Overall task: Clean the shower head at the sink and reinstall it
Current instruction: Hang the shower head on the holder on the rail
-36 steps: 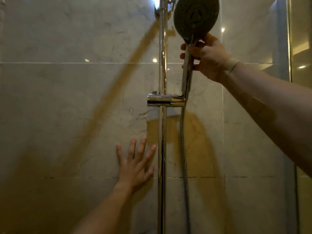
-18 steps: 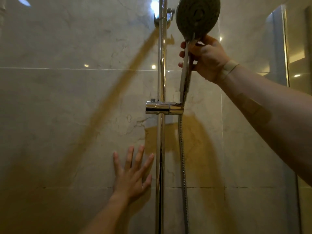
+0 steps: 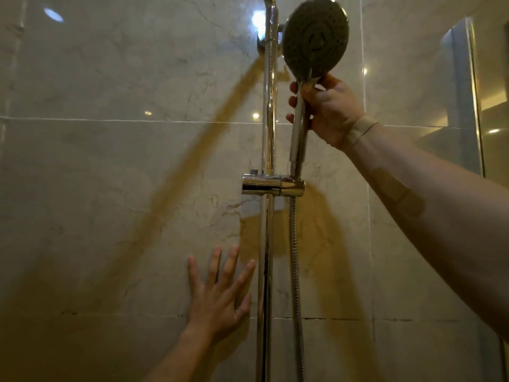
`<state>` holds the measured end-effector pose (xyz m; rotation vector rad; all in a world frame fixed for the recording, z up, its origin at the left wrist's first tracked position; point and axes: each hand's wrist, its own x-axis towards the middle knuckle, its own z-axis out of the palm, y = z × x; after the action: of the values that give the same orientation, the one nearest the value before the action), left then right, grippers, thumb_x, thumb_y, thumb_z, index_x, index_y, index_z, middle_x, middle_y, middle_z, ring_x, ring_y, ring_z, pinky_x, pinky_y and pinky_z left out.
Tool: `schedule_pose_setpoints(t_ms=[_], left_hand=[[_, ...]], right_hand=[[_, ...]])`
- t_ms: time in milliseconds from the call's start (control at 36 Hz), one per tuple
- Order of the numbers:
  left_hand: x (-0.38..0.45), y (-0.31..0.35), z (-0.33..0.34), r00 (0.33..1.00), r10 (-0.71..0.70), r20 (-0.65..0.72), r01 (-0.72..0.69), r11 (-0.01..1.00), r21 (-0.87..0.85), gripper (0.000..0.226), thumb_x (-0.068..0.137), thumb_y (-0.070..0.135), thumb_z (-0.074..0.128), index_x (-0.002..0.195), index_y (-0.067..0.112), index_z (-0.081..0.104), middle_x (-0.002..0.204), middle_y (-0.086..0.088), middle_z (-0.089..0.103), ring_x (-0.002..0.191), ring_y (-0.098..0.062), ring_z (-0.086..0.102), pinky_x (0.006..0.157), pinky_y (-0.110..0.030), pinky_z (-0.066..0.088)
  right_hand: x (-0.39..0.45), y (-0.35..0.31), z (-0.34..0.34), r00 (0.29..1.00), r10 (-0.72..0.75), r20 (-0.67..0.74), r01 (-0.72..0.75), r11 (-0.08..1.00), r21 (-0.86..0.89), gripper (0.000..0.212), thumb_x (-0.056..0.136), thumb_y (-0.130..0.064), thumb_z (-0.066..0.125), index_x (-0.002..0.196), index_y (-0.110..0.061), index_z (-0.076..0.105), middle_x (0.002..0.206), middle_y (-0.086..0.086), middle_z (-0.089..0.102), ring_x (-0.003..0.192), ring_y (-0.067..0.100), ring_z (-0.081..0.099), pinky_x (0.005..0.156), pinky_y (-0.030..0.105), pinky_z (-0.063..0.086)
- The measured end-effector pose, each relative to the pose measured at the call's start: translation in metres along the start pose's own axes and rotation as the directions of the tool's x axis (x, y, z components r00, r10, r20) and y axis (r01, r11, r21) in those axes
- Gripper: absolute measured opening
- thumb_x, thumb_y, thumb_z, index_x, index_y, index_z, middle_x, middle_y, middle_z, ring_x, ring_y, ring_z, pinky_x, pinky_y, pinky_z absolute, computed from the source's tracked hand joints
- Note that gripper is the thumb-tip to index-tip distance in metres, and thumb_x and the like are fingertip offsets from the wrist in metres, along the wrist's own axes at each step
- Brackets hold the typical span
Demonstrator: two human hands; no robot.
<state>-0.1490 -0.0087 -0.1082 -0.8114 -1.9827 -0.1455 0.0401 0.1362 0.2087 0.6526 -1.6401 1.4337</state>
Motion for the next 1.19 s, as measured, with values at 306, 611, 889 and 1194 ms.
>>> schedule_pose_setpoints(t_ms=[306, 611, 889, 1194], left_hand=[[0.001, 0.000, -0.001, 1.000, 0.008, -0.017, -0.008, 1.000, 0.008, 0.077, 0.082, 0.061, 0.039, 0.151, 0.034, 0.015, 0.161, -0.008, 0.010, 0.145, -0.039, 0.016, 0.102, -0.079, 0.011], [0.000, -0.001, -0.002, 1.000, 0.013, -0.003, -0.013, 1.000, 0.002, 0.075, 0.082, 0.061, 0.041, 0.149, 0.034, 0.023, 0.160, -0.008, 0.015, 0.144, -0.039, 0.018, 0.101, -0.079, 0.015], [0.000, -0.001, -0.001, 1.000, 0.014, -0.013, -0.014, 1.000, -0.004, 0.077, 0.081, 0.060, 0.041, 0.150, 0.034, 0.018, 0.160, -0.009, 0.017, 0.145, -0.039, 0.015, 0.101, -0.079, 0.014], [-0.001, 0.001, -0.004, 1.000, 0.007, 0.003, -0.007, 1.000, 0.021, 0.076, 0.084, 0.062, 0.038, 0.151, 0.034, 0.016, 0.161, -0.010, 0.013, 0.146, -0.039, 0.014, 0.104, -0.078, 0.008]], right_hand=[[-0.011, -0.001, 0.001, 0.998, -0.033, 0.044, 0.038, 0.994, -0.105, 0.041, 0.097, -0.006, 0.051, 0.138, -0.008, 0.047, 0.108, 0.005, 0.063, 0.098, 0.024, 0.063, 0.087, 0.046, 0.057], [-0.013, 0.020, 0.000, 1.000, -0.010, -0.006, 0.010, 1.000, -0.011, 0.044, 0.097, -0.005, 0.050, 0.141, -0.012, 0.046, 0.108, 0.004, 0.062, 0.098, 0.022, 0.061, 0.084, 0.041, 0.055], [-0.029, 0.028, -0.009, 0.999, -0.028, -0.034, 0.024, 0.993, -0.114, 0.038, 0.100, -0.014, 0.049, 0.138, -0.013, 0.048, 0.114, 0.006, 0.062, 0.105, 0.026, 0.062, 0.090, 0.049, 0.056], [-0.049, 0.043, -0.018, 0.999, 0.041, -0.035, -0.051, 0.944, -0.326, 0.037, 0.101, -0.017, 0.049, 0.138, -0.016, 0.044, 0.121, 0.005, 0.066, 0.107, 0.021, 0.068, 0.081, 0.037, 0.055]])
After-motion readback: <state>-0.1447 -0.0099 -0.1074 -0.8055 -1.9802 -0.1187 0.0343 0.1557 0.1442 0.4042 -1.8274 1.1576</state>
